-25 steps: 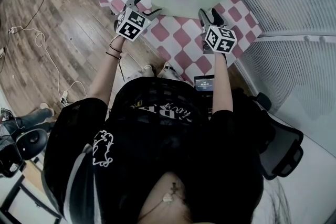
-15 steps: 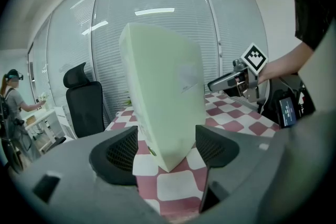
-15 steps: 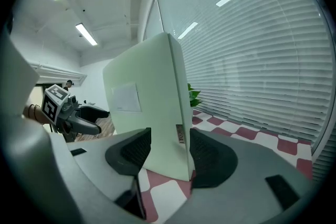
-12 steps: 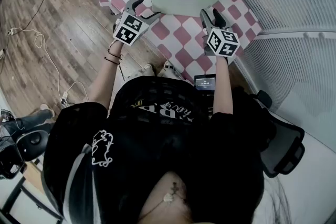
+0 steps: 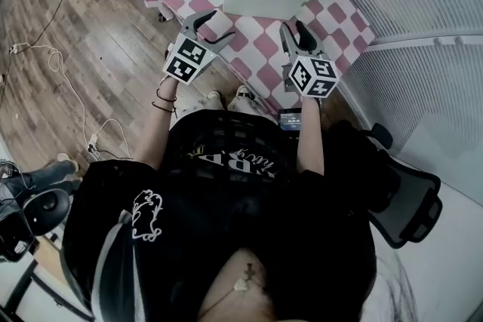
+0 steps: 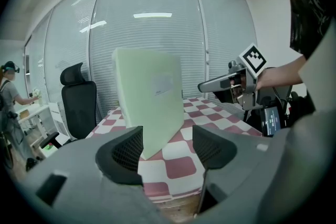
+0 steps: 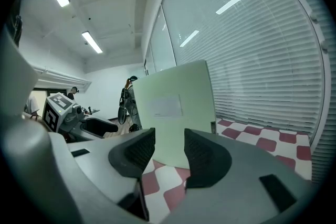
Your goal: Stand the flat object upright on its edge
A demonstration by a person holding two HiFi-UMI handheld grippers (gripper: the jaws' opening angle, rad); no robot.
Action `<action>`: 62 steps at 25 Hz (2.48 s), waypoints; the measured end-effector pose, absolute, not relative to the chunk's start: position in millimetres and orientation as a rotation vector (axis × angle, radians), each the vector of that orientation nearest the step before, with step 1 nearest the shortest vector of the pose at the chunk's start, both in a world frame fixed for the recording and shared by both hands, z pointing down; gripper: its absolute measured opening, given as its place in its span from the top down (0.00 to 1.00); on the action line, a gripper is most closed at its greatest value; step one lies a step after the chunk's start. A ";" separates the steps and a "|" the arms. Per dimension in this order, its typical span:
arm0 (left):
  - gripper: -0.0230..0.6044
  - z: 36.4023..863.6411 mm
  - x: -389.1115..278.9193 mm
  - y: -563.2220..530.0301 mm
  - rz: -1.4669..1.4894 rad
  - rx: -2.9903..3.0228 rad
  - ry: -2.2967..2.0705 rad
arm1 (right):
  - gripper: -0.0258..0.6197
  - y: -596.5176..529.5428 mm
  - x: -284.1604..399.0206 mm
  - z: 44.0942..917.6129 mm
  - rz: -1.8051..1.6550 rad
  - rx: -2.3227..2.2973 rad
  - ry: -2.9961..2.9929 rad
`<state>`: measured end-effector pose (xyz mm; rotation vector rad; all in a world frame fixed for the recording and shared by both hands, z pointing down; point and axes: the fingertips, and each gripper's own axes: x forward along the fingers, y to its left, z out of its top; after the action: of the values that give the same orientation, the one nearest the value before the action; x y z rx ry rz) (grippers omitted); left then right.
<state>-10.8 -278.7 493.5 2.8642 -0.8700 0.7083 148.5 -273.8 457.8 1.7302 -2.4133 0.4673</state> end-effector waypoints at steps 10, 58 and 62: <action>0.65 509.0 -24.8 -218.0 0.641 2.858 -0.747 | 0.80 -209.8 95.3 471.8 0.549 1.777 -2.409; 0.81 485.2 1.5 120.1 0.495 2.775 -0.894 | 0.89 121.6 69.1 469.6 0.435 1.494 -2.556; 0.81 482.6 1.0 124.3 0.491 2.775 -0.895 | 0.90 126.2 65.5 466.5 0.403 1.483 -2.556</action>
<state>1.0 124.3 482.6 2.7753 -0.8950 0.4906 65.5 126.2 466.5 1.4831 -2.5558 0.4026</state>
